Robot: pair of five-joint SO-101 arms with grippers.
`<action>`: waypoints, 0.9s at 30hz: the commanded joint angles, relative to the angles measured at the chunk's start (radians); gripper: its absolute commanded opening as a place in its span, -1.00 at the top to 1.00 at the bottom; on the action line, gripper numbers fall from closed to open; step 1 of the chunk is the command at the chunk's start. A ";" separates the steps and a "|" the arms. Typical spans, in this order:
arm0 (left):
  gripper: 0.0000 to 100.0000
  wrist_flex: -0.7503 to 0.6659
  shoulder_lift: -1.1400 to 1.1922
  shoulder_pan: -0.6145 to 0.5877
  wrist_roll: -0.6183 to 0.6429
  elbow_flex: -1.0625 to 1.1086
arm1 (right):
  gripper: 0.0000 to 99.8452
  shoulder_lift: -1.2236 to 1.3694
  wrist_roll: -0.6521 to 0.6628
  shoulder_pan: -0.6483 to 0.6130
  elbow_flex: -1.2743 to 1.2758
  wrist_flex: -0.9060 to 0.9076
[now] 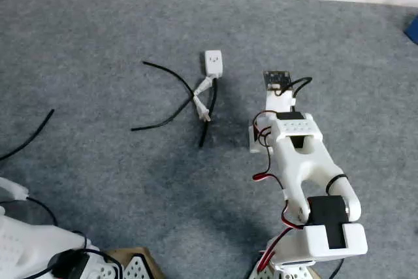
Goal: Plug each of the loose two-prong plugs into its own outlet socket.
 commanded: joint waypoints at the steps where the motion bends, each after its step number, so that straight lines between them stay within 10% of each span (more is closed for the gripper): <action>1: 0.46 0.034 -0.002 -0.016 -0.005 -0.082 | 0.70 -0.001 0.012 -0.019 -0.041 0.005; 13: 0.45 0.054 0.002 -0.016 0.025 -0.096 | 0.70 0.001 0.012 -0.021 -0.041 0.005; 27: 0.46 0.184 -0.107 0.417 0.023 0.084 | 0.70 0.001 0.012 -0.021 -0.039 0.005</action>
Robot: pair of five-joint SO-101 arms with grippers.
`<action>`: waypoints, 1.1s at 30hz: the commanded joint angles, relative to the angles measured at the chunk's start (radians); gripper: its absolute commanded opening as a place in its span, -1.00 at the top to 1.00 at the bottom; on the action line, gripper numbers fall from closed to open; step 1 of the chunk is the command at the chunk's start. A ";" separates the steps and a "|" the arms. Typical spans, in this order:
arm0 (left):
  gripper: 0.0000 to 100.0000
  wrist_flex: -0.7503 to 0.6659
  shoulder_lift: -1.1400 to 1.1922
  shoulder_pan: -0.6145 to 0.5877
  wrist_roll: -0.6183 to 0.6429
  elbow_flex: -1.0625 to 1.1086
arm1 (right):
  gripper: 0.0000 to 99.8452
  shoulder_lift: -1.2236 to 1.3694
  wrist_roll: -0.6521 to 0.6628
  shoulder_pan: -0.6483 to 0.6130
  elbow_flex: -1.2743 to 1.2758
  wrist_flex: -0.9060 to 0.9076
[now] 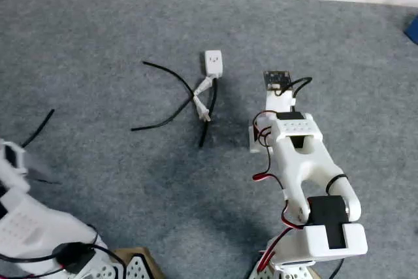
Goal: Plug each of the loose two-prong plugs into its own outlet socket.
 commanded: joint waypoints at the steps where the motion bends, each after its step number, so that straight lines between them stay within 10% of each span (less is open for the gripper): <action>1: 0.46 -0.089 -0.134 0.090 -0.005 0.142 | 0.70 0.001 0.012 -0.021 -0.039 0.005; 13: 0.46 -0.391 -0.957 0.403 -0.242 0.757 | 0.70 0.001 0.012 -0.021 -0.039 0.005; 19: 0.46 -0.381 -1.283 0.401 -0.048 0.814 | 0.70 -0.001 0.012 -0.021 -0.036 0.005; 26: 0.46 -0.259 -1.109 0.403 -0.031 0.742 | 0.70 -0.001 0.012 -0.021 -0.036 0.005; 33: 0.46 -0.468 -0.693 0.150 -0.161 0.584 | 0.70 -0.001 0.012 -0.021 -0.044 0.050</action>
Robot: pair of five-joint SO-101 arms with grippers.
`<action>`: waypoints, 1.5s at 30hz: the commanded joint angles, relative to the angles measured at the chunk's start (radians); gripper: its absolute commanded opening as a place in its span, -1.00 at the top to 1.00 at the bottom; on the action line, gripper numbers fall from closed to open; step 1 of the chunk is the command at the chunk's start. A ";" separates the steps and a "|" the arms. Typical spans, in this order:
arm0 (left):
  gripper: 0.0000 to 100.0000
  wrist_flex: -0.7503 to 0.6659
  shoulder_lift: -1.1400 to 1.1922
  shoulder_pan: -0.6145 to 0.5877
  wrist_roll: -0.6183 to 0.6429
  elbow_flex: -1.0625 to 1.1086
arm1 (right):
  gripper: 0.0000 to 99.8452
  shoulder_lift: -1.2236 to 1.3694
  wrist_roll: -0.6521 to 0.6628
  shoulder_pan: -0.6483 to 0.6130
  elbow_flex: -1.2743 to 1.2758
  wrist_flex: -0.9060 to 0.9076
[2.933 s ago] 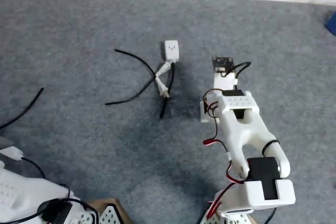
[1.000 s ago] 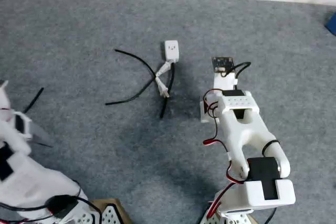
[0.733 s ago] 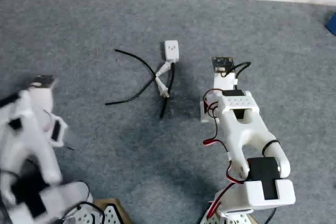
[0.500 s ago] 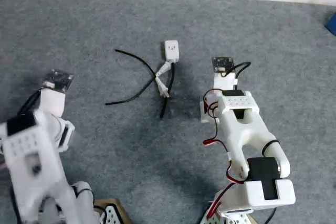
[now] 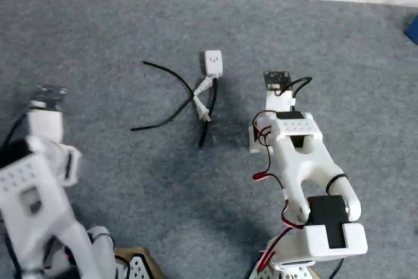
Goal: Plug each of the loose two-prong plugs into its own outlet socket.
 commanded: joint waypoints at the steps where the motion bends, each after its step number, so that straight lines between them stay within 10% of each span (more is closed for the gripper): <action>1: 0.46 -0.095 0.205 -0.139 -0.055 -0.147 | 0.70 -0.001 0.011 -0.021 -0.033 0.019; 13: 0.46 -0.107 0.700 -0.329 -0.146 -0.518 | 0.70 0.004 0.011 -0.021 -0.033 0.019; 33: 0.46 -0.083 0.863 -0.621 -0.430 -0.673 | 0.70 0.005 0.011 -0.021 -0.033 0.018; 45: 0.46 0.410 0.739 -0.613 -0.727 -0.799 | 0.70 0.005 0.011 -0.021 -0.033 0.018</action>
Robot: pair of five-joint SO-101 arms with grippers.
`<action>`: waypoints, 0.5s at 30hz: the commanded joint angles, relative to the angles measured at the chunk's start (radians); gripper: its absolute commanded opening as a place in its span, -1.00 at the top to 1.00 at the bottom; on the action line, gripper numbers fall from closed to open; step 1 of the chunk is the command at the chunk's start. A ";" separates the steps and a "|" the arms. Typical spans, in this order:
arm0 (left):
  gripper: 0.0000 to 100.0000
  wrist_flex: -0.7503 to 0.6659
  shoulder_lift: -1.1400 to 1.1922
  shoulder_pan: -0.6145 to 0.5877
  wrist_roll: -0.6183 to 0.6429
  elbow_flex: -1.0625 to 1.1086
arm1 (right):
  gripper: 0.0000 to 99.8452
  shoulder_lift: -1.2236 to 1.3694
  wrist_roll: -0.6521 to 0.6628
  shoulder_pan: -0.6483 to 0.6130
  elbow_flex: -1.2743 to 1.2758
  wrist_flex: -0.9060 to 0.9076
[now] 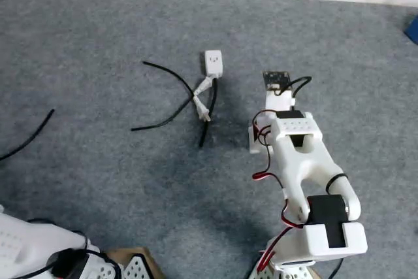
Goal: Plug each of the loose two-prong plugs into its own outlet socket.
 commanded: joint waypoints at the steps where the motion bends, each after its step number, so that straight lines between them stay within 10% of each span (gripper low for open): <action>1: 0.46 0.041 -0.088 0.002 -0.100 -0.088 | 0.70 -0.001 0.011 -0.021 -0.031 0.010; 15: 0.45 -0.201 -0.099 0.001 -0.539 -0.056 | 0.70 -0.001 0.011 -0.021 -0.031 0.010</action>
